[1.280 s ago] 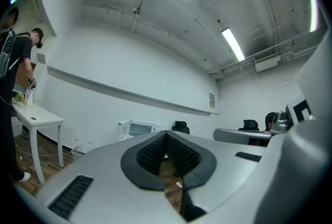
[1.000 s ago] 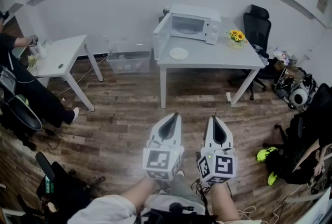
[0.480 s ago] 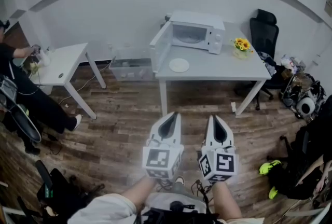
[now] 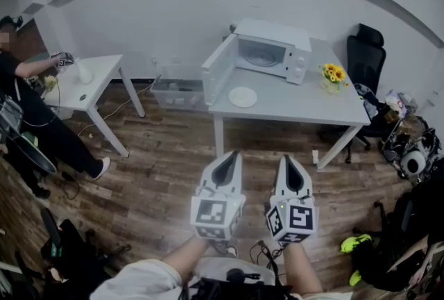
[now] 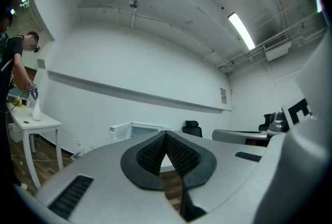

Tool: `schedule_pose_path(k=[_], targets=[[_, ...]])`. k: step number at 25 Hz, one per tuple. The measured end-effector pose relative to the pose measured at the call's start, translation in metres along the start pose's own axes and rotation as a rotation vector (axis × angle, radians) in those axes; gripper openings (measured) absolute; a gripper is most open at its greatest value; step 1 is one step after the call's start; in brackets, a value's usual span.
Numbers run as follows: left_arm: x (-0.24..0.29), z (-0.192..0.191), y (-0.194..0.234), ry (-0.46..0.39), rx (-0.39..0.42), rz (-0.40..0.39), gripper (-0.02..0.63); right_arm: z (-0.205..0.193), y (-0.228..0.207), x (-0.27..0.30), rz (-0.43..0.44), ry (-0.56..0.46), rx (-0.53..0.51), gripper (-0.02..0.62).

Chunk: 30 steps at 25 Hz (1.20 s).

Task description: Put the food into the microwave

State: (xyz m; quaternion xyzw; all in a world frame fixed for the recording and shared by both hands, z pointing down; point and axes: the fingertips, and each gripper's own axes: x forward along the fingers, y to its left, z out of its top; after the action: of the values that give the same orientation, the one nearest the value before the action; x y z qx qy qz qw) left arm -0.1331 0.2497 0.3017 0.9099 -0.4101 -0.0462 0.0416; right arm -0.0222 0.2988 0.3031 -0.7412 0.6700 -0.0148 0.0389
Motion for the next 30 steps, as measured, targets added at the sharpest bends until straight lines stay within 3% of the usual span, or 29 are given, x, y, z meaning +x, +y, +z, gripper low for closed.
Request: schedule_pose_path(k=[6, 23, 30], targets=[[0.024, -0.004, 0.008, 0.015, 0.008, 0.04, 0.009, -0.004, -0.012, 0.028, 0.018, 0.013, 0.002, 0.017], [0.082, -0.024, 0.018, 0.048, -0.008, 0.039, 0.009, -0.024, -0.043, 0.08, 0.008, 0.058, 0.003, 0.017], [0.126, -0.034, 0.039, 0.049, -0.001, 0.044, 0.009, -0.024, -0.051, 0.124, 0.014, -0.005, 0.017, 0.017]])
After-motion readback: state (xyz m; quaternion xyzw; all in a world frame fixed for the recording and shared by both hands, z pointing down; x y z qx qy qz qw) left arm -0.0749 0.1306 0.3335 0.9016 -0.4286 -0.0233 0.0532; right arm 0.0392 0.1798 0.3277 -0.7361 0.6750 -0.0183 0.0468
